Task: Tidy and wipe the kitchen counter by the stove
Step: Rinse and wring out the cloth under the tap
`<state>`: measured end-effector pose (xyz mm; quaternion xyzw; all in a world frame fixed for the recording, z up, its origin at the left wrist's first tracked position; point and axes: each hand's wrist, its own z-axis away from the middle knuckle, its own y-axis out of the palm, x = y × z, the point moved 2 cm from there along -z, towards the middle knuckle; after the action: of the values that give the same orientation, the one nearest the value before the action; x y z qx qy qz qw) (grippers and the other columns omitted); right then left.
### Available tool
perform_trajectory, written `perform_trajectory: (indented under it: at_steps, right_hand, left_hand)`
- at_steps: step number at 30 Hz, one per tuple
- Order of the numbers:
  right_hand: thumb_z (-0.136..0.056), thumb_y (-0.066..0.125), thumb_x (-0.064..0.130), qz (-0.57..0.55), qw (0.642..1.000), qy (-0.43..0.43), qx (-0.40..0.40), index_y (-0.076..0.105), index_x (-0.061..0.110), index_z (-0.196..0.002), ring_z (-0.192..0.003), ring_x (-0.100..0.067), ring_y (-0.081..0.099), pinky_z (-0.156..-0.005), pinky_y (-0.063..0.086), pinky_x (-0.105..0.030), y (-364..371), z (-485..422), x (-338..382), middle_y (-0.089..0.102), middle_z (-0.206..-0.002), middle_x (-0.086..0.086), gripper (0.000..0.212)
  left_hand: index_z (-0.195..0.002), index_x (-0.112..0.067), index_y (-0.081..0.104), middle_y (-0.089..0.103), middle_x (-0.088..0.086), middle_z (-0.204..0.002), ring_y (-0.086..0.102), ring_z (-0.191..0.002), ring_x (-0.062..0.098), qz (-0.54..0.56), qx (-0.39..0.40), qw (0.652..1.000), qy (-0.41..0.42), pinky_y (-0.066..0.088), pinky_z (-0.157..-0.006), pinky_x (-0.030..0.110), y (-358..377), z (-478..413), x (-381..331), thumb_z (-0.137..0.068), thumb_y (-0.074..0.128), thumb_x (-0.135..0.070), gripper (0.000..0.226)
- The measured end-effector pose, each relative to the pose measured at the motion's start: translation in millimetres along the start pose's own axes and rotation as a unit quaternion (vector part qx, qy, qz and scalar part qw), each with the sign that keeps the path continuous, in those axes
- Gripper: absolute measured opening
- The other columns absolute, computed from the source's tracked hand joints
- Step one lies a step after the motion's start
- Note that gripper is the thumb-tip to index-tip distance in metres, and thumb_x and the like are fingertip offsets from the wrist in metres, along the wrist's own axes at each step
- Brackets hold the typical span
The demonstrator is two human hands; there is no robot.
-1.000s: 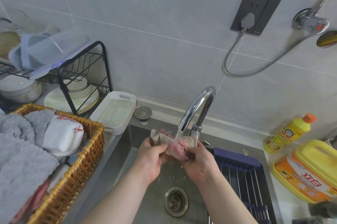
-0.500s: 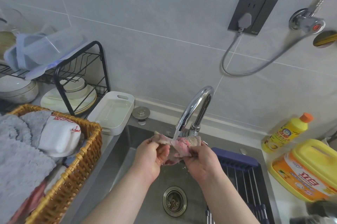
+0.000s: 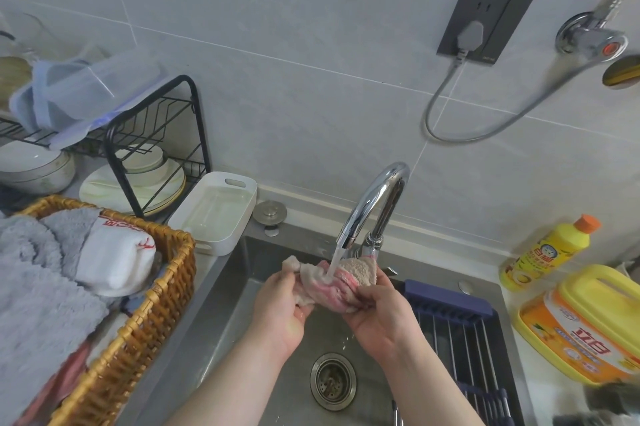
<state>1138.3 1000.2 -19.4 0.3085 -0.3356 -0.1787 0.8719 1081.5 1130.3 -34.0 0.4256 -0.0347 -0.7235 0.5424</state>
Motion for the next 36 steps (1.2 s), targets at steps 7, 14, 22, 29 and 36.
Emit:
perform_trajectory:
  at_steps: [7, 14, 22, 29, 36]
  right_hand:
    - [-0.087, 0.023, -0.012, 0.023, 0.999, 0.006, 0.026, 0.054, 0.013, -0.125, -0.091, -0.049, 0.065, -0.057, 0.059, -0.048, -5.3, 0.1, 2.1, 0.059, -0.118, -0.035, 0.055]
    - [-0.083, 0.025, -0.014, 0.045, 0.999, -0.018, -0.001, 0.054, 0.015, -0.126, -0.099, -0.053, 0.065, -0.083, 0.05, -0.068, -21.8, 1.0, 9.9, 0.056, -0.123, -0.035, 0.059]
    - [-0.08, 0.025, -0.012, 0.039, 0.998, -0.046, -0.024, 0.054, 0.01, -0.119, -0.099, -0.055, 0.063, -0.071, 0.055, -0.065, -43.2, 4.4, 24.6, 0.057, -0.119, -0.037, 0.054]
    - [-0.07, 0.024, -0.011, 0.094, 0.995, -0.019, 0.036, 0.058, 0.0, -0.114, -0.084, -0.037, 0.068, -0.062, 0.052, -0.038, -25.1, 2.5, 14.9, 0.068, -0.097, -0.024, 0.057]
    - [-0.083, 0.068, 0.031, 0.249, 0.964, -0.036, 0.09, 0.051, -0.009, -0.127, -0.11, -0.046, 0.06, -0.098, 0.043, -0.059, -23.5, -0.6, 8.7, 0.061, -0.124, -0.03, 0.062]
  left_hand:
    - [-0.091, 0.002, 0.065, 0.073, 0.021, -0.081, 0.071, -0.06, 0.028, -0.057, 0.031, 0.995, -0.07, 0.051, -0.042, 0.024, -5.7, 2.3, 9.4, -0.098, 0.053, -0.027, 0.032]
    - [-0.106, -0.006, 0.061, 0.073, 0.025, -0.094, 0.073, -0.077, 0.037, -0.023, 0.033, 0.992, -0.118, 0.058, -0.072, 0.055, 1.2, -1.8, 9.9, -0.104, 0.036, -0.044, 0.046]
    - [-0.082, 0.002, 0.067, 0.059, 0.015, -0.064, 0.062, -0.059, 0.023, -0.106, 0.159, 0.979, -0.077, 0.052, -0.088, 0.054, 9.1, 12.5, 18.8, -0.094, 0.042, 0.009, 0.029]
    - [-0.088, 0.002, 0.071, 0.071, 0.022, -0.08, 0.068, -0.066, 0.031, -0.075, 0.031, 0.977, -0.195, 0.055, -0.08, 0.045, 0.8, 6.7, 23.9, -0.07, 0.071, -0.055, 0.06]
    - [-0.085, -0.011, 0.071, 0.066, 0.014, -0.065, 0.056, -0.052, 0.022, -0.09, 0.049, 0.988, -0.118, 0.038, -0.052, 0.026, -6.9, 5.8, 12.6, -0.086, 0.066, -0.012, 0.005]
